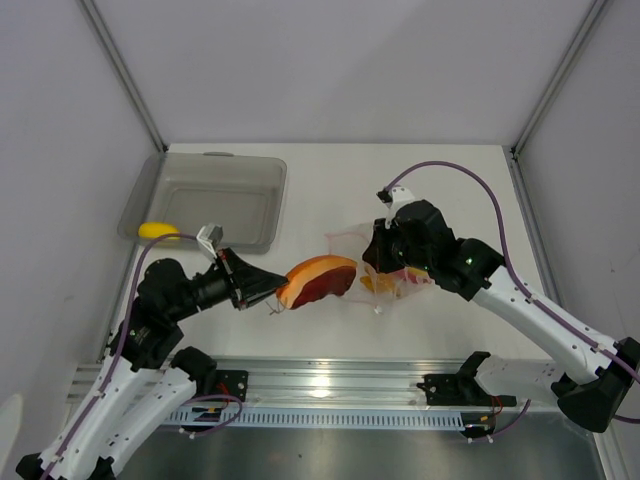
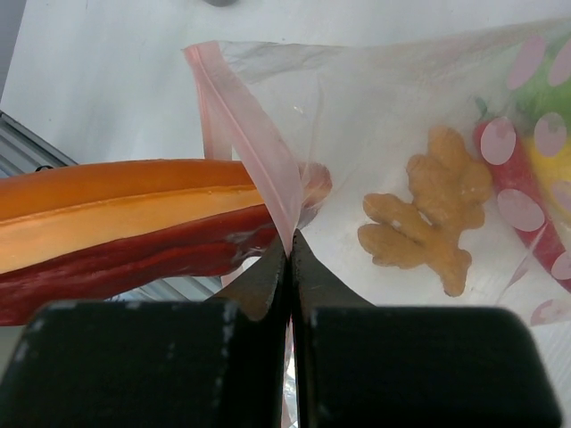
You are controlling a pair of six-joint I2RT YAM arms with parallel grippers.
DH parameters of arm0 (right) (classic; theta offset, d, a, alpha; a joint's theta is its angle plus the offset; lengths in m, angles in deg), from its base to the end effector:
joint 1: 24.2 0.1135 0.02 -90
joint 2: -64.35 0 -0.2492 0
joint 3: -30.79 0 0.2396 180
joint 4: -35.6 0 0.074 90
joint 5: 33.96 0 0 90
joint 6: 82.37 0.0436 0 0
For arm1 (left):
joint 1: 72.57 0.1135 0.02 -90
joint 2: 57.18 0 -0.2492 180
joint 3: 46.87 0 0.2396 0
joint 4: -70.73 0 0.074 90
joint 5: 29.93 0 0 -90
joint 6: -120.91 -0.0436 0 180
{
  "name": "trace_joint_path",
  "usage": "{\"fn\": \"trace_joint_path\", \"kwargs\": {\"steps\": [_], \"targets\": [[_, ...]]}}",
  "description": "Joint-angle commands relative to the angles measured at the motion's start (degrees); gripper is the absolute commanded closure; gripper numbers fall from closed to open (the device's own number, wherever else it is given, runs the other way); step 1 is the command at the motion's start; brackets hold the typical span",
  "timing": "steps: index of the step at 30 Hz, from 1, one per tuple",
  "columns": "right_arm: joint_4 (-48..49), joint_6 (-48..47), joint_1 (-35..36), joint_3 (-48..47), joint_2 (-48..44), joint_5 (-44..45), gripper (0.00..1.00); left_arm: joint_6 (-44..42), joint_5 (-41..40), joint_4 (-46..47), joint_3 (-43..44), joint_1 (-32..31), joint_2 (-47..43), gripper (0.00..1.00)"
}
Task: Place the food in the zip-top bag and seal the zipper
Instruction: Place the fake food in the zipper food storage bag.
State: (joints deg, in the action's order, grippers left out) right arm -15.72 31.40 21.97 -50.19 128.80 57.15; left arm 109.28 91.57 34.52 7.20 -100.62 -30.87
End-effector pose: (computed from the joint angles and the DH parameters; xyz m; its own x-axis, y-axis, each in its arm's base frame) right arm 0.1660 0.1717 0.3394 -0.6479 -0.0930 -0.7560 -0.4907 0.8101 0.3209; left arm 0.0940 -0.0759 0.3192 -0.8656 -0.4851 -0.1242 0.0458 0.1704 -0.9843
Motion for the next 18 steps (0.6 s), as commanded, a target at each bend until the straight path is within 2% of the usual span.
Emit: {"fn": "trace_joint_path", "kwargs": {"steps": [1,8,18], "targets": [[3.5,0.7,0.5,-1.1,-0.4,-0.3,1.00,4.6,-1.5,9.7,-1.5,-1.7,0.7,0.99],[3.6,1.3,0.6,-1.4,-0.8,-2.0,1.00,8.3,-3.1,18.9,-2.2,-6.0,5.9,0.99],[2.7,1.5,0.4,-1.6,-1.0,-1.6,1.00,10.9,-6.7,27.7,-1.9,-8.2,11.8,0.99]]}}
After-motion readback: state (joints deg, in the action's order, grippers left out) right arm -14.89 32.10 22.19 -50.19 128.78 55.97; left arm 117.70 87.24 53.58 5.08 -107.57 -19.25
